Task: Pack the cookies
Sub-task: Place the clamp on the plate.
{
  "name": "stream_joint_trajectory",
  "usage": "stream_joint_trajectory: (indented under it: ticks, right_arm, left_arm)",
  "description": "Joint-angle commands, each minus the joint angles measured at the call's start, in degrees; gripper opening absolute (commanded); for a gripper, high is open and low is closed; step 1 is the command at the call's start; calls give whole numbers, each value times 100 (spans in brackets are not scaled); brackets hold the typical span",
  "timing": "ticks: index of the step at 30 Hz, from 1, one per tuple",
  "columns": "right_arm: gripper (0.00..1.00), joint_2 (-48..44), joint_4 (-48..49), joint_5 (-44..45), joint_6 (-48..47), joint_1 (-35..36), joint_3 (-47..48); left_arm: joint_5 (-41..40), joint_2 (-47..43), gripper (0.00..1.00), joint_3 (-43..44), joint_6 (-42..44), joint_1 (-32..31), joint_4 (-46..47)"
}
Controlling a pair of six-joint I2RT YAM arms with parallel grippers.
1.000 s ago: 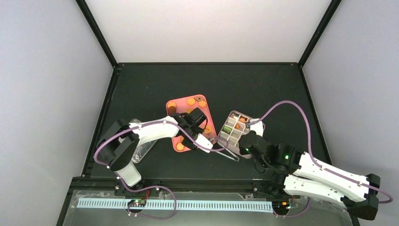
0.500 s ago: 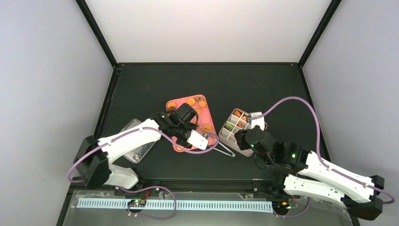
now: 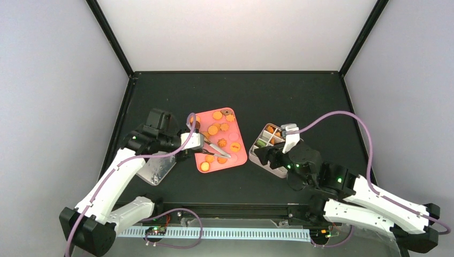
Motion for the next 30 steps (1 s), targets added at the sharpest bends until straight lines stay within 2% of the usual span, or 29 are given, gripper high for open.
stream_joint_trajectory:
  ticks: [1,14,23,25,30]
  right_arm:
    - [86,283,546,-439,-176,20,-141]
    - [84,1260,819,-633,-636,26,8]
    - [83,1566,1120,-785,-755,-13,-34]
    - [83,1591,1214,-859,-748,-41,-59]
    - [82,1479,1119,-807,-636,-49,-166]
  left_arm:
    - [479,-215,2,-407,-322,63,67]
    - [-1075,-328,2,-1399,942,63,-308]
    - [-1887,-67,2,-2034,1163,56,166]
    - [-1947,-23,7,-2110,1167,54,272]
    - [-1934,113,28,-2147,1184,17,456]
